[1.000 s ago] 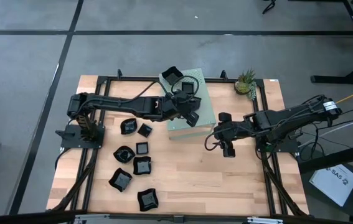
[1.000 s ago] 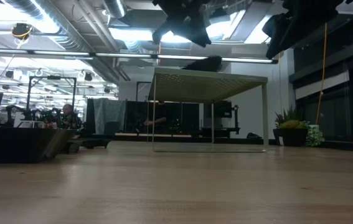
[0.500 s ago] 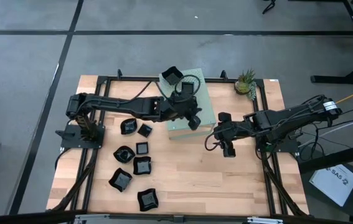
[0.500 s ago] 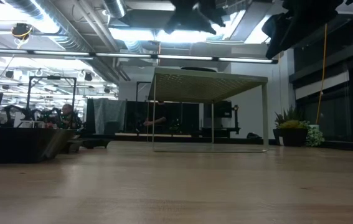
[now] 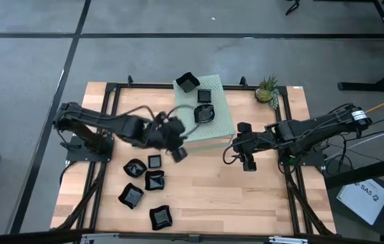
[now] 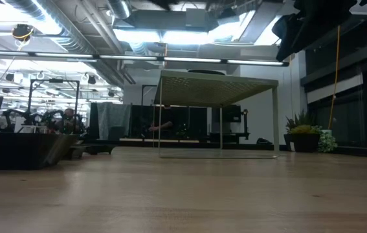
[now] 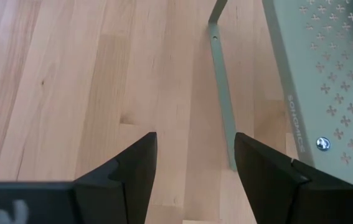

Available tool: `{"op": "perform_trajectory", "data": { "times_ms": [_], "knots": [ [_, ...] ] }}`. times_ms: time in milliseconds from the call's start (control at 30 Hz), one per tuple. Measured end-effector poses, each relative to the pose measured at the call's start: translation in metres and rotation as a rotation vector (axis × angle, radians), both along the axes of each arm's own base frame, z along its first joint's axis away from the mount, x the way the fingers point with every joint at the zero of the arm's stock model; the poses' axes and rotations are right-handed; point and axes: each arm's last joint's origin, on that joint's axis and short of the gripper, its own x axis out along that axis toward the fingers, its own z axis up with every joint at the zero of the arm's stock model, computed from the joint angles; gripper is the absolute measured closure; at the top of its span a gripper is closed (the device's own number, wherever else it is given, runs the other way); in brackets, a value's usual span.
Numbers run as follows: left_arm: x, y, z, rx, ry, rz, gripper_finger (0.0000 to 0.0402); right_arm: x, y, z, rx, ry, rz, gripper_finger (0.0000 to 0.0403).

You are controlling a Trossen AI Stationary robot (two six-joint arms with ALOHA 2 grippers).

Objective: Pick & Place Mini shaped plates
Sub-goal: Stack the black leaf shaped plate on top of the black leaf shape plates on the shelf

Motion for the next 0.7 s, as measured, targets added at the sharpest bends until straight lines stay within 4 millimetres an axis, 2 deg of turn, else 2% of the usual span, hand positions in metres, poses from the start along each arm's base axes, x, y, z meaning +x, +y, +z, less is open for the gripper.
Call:
{"op": "perform_trajectory", "data": {
  "times_ms": [167, 400, 700],
  "knots": [
    [-0.021, -0.022, -0.017, -0.031, 0.19, -0.042, 0.0302, 0.0, 0.0, 0.0, -0.002, -0.001, 0.002, 0.0191],
    [-0.047, -0.036, -0.05, -0.031, 0.393, 0.057, 0.0307, 0.0, 0.0, 0.0, 0.001, -0.003, -0.001, 0.0191],
    [-0.069, -0.047, -0.102, 0.006, 0.504, 0.134, 0.0309, 0.003, 0.001, 0.002, 0.011, -0.039, -0.004, 0.0191]
  ]
}}
